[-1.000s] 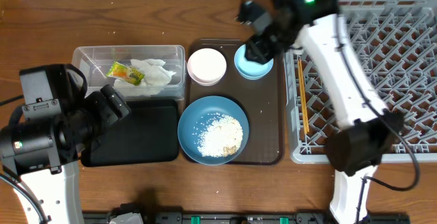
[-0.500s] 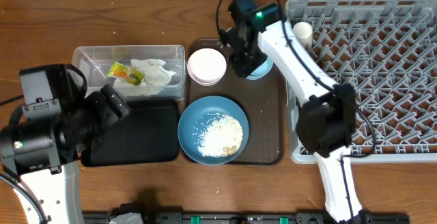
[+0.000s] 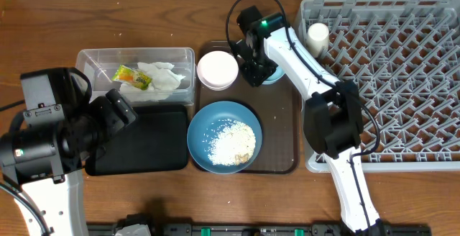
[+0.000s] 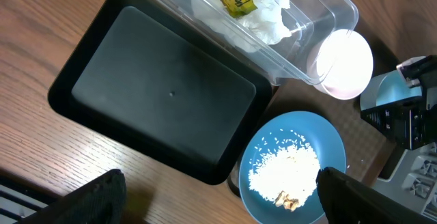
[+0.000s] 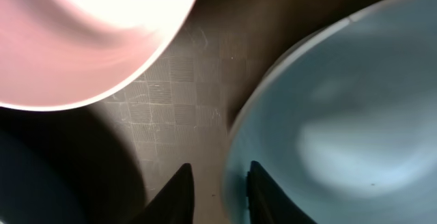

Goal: Sort waste into correct bins and load items into the dishwasher rack
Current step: 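Return the right gripper to the light-blue cup and grasp it, then lift the light-blue cup and carry it right into the rack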

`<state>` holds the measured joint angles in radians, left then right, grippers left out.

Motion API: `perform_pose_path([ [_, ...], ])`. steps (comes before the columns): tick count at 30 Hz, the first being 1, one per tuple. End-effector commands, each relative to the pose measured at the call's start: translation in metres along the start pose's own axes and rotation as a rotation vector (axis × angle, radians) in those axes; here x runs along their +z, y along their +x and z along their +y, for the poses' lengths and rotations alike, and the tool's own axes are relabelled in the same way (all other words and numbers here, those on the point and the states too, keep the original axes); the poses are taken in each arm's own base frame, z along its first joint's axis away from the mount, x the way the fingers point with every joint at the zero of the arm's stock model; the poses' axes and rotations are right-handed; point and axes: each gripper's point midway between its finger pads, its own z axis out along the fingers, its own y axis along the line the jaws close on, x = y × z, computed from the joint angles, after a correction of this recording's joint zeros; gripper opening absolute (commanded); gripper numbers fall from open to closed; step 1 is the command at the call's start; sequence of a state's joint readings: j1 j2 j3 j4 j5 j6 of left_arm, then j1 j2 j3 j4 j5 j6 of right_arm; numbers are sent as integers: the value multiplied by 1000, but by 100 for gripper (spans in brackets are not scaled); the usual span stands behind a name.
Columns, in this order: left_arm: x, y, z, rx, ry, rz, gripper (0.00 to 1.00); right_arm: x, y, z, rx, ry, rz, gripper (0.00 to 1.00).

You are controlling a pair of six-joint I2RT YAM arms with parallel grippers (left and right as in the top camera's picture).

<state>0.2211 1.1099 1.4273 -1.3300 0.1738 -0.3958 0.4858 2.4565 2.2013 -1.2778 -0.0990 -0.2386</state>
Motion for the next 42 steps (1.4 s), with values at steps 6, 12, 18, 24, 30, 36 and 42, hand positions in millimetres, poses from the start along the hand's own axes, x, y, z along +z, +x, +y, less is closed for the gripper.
perform_pose_path([
  [6,-4,-4,0,-5,-4,-18,91,3,1,-2,11,0,8,9],
  [12,-4,-4,0,-5,-4,-18,91,-15,-8,8,52,-50,-46,1],
  [18,-4,-4,0,-5,-4,-18,92,-86,-11,27,39,-126,-179,1],
  [24,-4,-4,0,-5,-4,-18,92,-181,7,25,59,-148,-352,1],
  [30,-4,-4,0,-5,-4,-18,91,-239,42,-9,181,-192,-457,1],
  [36,-4,-4,0,-5,-4,-18,91,-240,74,-22,196,-387,-451,1],
  [42,-4,-4,0,-5,-4,-18,91,-235,84,-22,166,-601,-525,1],
])
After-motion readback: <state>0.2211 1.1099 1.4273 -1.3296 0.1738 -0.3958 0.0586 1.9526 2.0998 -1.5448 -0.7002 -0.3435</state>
